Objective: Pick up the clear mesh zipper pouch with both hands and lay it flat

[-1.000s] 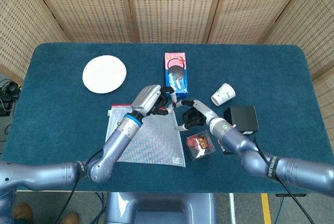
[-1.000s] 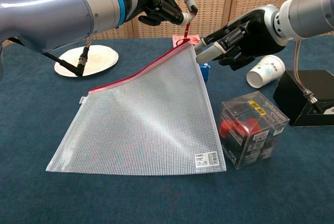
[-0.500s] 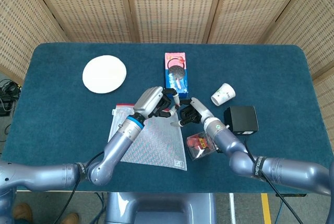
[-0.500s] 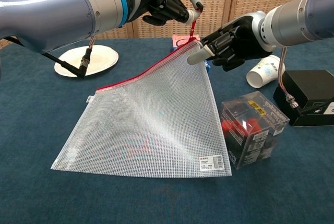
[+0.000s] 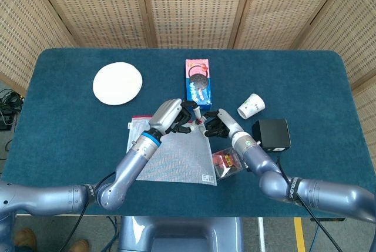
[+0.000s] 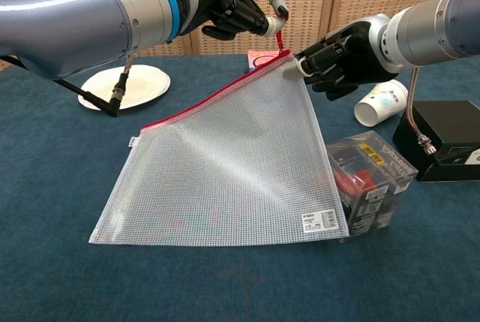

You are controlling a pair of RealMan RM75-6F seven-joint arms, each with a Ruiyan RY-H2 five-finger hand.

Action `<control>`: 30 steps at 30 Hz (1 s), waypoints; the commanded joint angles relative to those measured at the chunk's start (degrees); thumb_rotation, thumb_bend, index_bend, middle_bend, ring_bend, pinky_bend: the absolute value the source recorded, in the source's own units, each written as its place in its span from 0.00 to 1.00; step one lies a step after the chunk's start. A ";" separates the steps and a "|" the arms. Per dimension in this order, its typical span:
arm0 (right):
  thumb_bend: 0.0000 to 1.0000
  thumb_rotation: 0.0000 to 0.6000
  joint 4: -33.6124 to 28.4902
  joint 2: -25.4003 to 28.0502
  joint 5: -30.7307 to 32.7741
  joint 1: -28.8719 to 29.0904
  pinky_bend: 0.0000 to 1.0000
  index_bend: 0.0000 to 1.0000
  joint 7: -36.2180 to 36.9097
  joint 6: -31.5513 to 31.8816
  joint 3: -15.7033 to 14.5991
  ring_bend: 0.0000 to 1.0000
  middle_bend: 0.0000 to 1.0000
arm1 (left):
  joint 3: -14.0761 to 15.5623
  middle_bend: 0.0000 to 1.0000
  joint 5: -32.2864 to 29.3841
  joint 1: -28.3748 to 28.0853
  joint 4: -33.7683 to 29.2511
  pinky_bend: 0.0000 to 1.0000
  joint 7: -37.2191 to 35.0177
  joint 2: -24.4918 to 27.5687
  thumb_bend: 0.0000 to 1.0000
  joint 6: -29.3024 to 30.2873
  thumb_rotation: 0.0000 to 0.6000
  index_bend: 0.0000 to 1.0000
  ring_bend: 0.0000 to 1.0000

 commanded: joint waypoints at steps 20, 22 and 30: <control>0.79 1.00 -3.18 0.38 -7.85 -7.06 1.00 0.69 4.19 0.04 6.24 0.87 0.93 | 1.32 0.95 0.50 2.11 3.66 1.00 -3.65 1.24 0.77 -0.92 1.00 0.90 0.98; 0.79 1.00 -3.57 0.41 -8.95 -7.96 1.00 0.69 5.34 -0.26 7.23 0.88 0.93 | 1.33 0.95 0.59 2.22 4.46 1.00 -4.05 1.22 0.77 -1.13 1.00 0.90 0.98; 0.79 1.00 -4.48 0.47 -12.84 -10.46 1.00 0.70 7.91 -0.19 9.88 0.88 0.93 | 1.52 0.95 0.37 2.64 7.52 1.00 -5.84 0.95 0.77 -2.62 1.00 0.91 0.98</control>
